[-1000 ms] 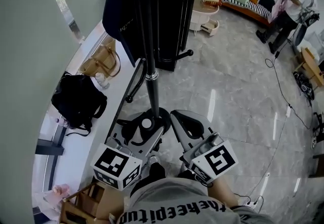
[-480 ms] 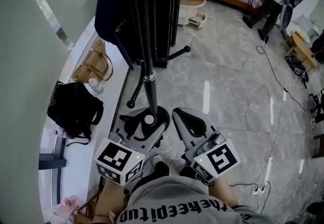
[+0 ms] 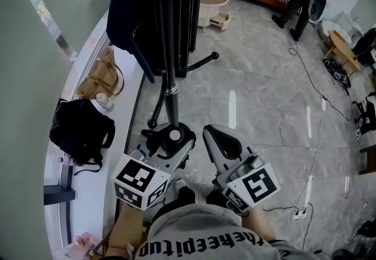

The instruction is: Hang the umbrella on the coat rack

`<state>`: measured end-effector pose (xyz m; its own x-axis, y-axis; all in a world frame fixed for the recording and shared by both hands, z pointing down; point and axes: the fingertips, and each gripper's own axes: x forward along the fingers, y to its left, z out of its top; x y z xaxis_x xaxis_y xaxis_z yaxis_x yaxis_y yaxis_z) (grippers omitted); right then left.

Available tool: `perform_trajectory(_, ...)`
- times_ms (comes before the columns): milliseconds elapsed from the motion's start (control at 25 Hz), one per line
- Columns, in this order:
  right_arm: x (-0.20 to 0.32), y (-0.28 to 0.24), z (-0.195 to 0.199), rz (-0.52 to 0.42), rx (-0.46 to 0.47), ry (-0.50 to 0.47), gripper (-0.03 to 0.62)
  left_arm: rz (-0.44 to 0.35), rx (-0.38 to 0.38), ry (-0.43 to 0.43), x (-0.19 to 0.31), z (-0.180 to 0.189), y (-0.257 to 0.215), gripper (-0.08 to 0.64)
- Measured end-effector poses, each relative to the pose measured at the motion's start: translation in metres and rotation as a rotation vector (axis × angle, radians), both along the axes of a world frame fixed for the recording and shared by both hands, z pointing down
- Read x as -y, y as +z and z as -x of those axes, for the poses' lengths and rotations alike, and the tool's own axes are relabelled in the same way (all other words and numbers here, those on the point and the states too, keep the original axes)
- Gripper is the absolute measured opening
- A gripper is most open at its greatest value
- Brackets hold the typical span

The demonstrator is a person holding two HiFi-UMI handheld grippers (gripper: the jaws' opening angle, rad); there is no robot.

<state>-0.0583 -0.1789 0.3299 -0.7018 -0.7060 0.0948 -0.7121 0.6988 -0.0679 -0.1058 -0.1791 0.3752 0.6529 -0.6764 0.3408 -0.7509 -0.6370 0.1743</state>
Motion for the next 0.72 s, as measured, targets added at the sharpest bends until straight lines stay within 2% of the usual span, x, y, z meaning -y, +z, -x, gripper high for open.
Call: perform_trajectory(720,-0.006,0.004,-0.005,-0.007,-0.015,0.054,0.011,0.004,0.002,0.043,0.011,0.000,0.008,0.233)
